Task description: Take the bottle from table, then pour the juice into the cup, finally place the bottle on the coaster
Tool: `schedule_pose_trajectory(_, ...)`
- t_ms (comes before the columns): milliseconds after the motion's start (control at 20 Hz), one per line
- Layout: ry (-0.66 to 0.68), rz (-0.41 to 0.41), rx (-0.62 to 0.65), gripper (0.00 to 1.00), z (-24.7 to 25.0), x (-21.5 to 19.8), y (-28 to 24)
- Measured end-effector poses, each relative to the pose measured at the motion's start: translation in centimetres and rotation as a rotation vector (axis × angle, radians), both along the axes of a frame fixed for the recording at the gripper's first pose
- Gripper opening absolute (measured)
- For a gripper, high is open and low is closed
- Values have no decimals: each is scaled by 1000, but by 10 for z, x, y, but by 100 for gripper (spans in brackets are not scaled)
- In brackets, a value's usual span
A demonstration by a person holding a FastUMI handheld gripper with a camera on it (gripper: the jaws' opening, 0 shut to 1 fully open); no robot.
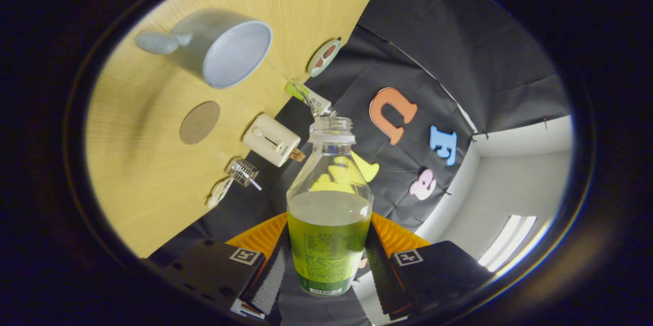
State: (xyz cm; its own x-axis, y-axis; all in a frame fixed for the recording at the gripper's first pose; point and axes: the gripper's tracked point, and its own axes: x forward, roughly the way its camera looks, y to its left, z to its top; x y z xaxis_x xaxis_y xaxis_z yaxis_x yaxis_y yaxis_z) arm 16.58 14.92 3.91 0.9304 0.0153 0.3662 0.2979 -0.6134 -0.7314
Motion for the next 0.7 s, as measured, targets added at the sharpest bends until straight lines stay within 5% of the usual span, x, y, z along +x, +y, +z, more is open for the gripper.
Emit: schedule_pose_trajectory(700,-104,56,-169,80,46,-8,24)
